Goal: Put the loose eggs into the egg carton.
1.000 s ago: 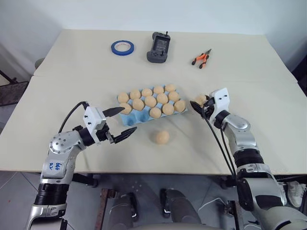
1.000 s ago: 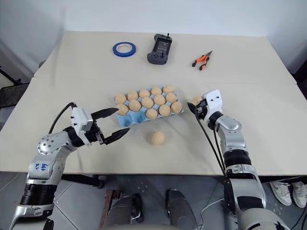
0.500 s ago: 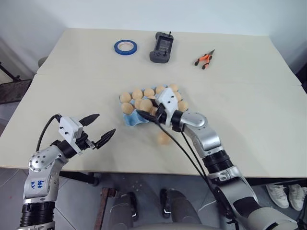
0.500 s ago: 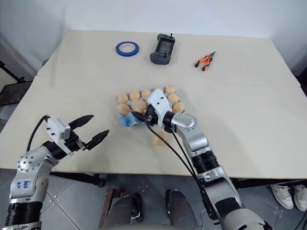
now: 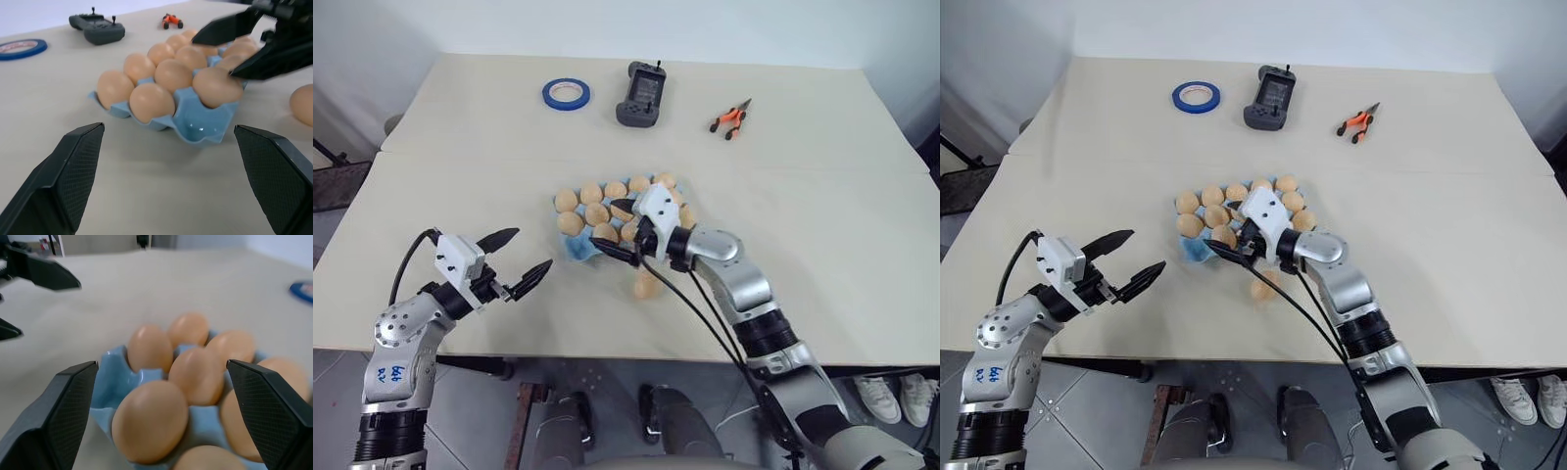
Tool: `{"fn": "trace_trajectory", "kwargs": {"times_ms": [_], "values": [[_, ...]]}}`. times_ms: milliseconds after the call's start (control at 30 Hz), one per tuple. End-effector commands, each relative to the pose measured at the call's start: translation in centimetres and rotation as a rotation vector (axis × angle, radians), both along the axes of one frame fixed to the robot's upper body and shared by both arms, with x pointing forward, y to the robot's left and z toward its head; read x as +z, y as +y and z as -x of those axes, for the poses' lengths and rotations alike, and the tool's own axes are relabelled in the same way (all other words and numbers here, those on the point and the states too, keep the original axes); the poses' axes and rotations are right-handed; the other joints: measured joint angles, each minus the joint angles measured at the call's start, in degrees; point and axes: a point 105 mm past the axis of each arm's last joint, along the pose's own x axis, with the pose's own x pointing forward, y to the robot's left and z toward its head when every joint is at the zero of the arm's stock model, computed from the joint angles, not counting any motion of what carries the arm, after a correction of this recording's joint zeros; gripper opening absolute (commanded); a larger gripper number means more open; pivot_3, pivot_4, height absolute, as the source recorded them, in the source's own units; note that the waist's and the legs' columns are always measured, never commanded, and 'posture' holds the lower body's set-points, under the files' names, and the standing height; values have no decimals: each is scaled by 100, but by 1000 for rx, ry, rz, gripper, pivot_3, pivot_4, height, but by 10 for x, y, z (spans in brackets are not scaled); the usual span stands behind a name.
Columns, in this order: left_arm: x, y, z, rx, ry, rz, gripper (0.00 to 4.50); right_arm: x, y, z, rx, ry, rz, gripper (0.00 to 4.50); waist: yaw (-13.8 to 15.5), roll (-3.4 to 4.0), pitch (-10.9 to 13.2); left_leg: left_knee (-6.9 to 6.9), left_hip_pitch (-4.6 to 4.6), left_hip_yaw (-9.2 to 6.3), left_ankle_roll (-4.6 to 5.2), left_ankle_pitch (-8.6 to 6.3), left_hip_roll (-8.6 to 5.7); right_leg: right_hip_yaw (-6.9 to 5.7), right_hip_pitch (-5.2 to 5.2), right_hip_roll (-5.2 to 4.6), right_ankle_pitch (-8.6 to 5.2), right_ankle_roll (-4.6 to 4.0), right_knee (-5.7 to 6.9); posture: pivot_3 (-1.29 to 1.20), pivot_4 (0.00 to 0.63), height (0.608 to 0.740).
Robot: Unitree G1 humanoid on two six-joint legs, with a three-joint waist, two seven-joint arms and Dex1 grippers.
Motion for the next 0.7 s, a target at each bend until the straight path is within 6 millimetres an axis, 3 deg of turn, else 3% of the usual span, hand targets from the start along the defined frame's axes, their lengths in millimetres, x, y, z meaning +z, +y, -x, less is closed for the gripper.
{"fn": "trace_trajectory", "kwargs": {"times_ms": [33, 167, 300, 533, 700], "values": [[15, -9, 1, -35, -63, -11, 4500, 26, -31, 16, 28, -89, -74, 4441, 27, 0, 0, 1, 0, -3, 1, 0, 0, -2, 3, 0, 0, 0, -2, 0, 150, 740], [5, -14, 3, -83, -21, -45, 4500, 21, -80, 27, -36, -111, -57, 4441, 58, -1, 0, 4, 3, -4, 2, 0, -2, -2, 8, 0, 1, 1, -3, 0, 150, 740], [4, -8, 1, -81, -3, -46, 4500, 10, -141, 31, -222, -113, -24, 4441, 63, -1, 0, 10, 5, -6, 2, 0, 0, -3, 9, 3, 0, 0, -2, 0, 150, 740], [-3, -25, 6, -195, 15, -85, 4500, -5, -217, 52, -450, -130, 33, 4441, 43, 0, 0, 23, 9, -11, 4, 1, 0, -2, 18, 10, 0, 2, -1, 0, 150, 740], [-2, -46, 9, -346, 8, -124, 4500, -25, -239, 65, -509, -88, 47, 4441, 104, 1, 1, 35, 8, -13, 9, 3, -2, -2, 23, 10, 0, 0, -2, 0, 150, 740]]}}
